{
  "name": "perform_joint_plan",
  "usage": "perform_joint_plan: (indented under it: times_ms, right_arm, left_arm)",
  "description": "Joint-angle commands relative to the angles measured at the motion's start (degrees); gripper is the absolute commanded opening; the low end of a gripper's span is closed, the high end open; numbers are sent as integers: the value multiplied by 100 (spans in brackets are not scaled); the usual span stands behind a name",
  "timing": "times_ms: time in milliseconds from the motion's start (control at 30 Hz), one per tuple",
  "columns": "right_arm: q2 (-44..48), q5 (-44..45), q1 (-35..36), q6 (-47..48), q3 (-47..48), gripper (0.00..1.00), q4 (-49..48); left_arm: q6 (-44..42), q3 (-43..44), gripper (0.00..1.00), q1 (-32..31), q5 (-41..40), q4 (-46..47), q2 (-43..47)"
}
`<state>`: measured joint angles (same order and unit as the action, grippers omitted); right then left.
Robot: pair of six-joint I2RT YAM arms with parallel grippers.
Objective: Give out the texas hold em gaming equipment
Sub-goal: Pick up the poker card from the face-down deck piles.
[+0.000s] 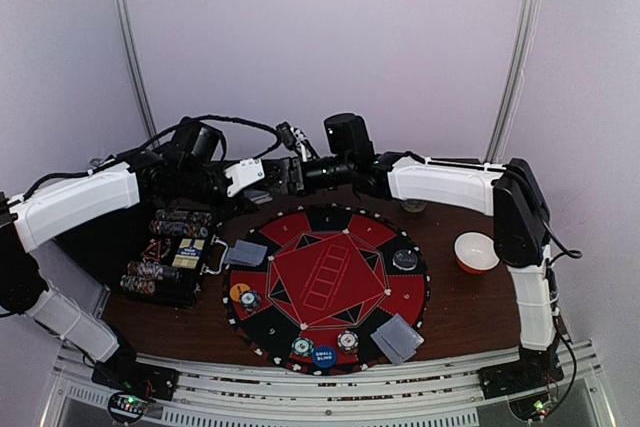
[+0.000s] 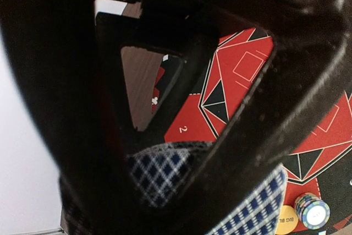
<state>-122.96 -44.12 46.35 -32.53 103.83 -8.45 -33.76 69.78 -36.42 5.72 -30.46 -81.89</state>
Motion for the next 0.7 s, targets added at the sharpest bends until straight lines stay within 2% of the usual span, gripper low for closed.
perform_joint_plan:
  times_ms: [0,67,233,667]
  right_arm:
    - [-133,232,59,308,399,56,527]
    - [-28,354,53,466,330,46,724]
    - [347,727,52,840,43,32,1061]
    - [739,1094,50,1214,-50,26,1536]
  left_arm:
    - [-43,153,41,-29,31,216,56]
    - [-61,108,41,-29,-59,222,82]
    - [-91,4,41,-29,-248,224,66]
    - [-88,-59,39,-31,-353,219,40]
